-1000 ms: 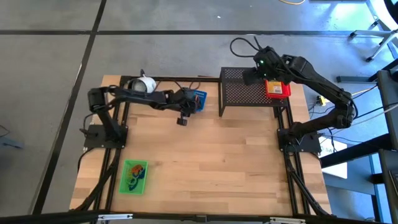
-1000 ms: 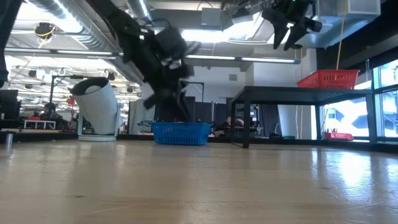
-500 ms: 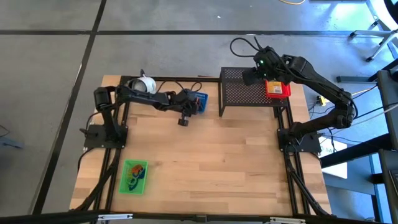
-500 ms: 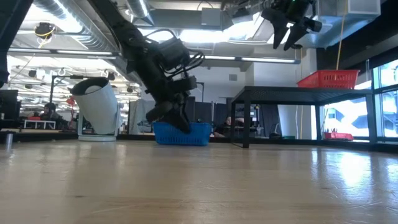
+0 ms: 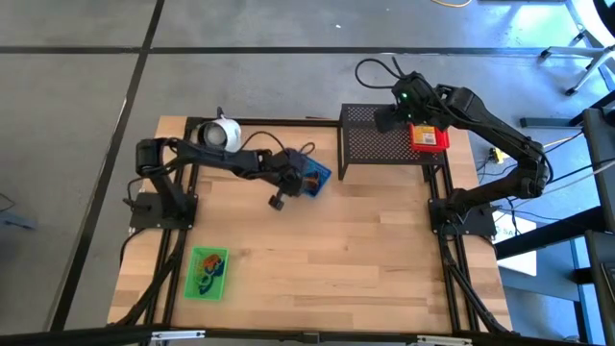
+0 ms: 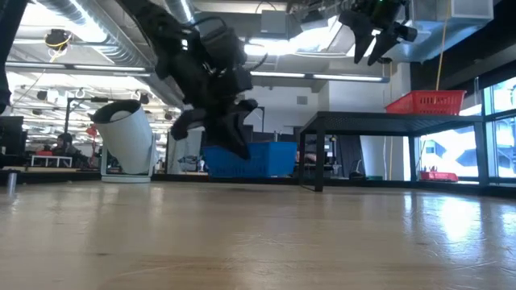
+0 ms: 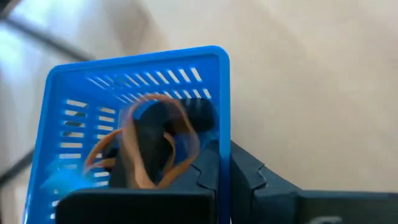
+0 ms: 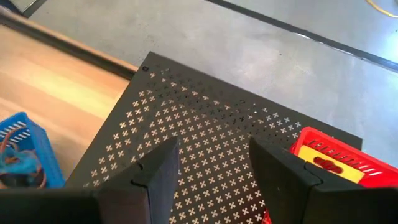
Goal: Pick & Place Office Desk Supplies
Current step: Put the blue bin with rubber bands on the shelf
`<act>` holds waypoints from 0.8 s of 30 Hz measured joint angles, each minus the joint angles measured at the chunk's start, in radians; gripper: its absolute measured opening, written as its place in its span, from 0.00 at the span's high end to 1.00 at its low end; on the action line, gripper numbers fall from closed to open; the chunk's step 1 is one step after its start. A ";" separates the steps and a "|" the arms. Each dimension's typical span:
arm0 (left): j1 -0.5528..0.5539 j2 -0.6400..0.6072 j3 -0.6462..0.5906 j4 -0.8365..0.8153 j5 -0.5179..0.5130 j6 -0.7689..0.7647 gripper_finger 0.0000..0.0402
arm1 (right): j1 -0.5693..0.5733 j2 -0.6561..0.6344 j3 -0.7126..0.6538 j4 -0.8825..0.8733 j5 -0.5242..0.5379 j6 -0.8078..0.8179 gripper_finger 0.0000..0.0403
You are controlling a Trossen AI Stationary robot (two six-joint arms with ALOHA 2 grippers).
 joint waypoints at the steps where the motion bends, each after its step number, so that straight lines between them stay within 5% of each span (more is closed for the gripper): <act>1: -0.016 -0.005 0.000 -0.010 0.000 0.017 0.99 | 0.000 0.000 0.000 -0.001 -0.010 -0.006 0.51; 9: -0.165 -0.012 0.000 -0.072 -0.011 0.044 0.97 | 0.005 0.000 0.000 -0.001 -0.095 -0.022 0.51; 24: -0.356 -0.012 0.000 -0.104 -0.011 -0.031 0.94 | 0.101 0.000 0.000 -0.001 -0.099 -0.047 0.51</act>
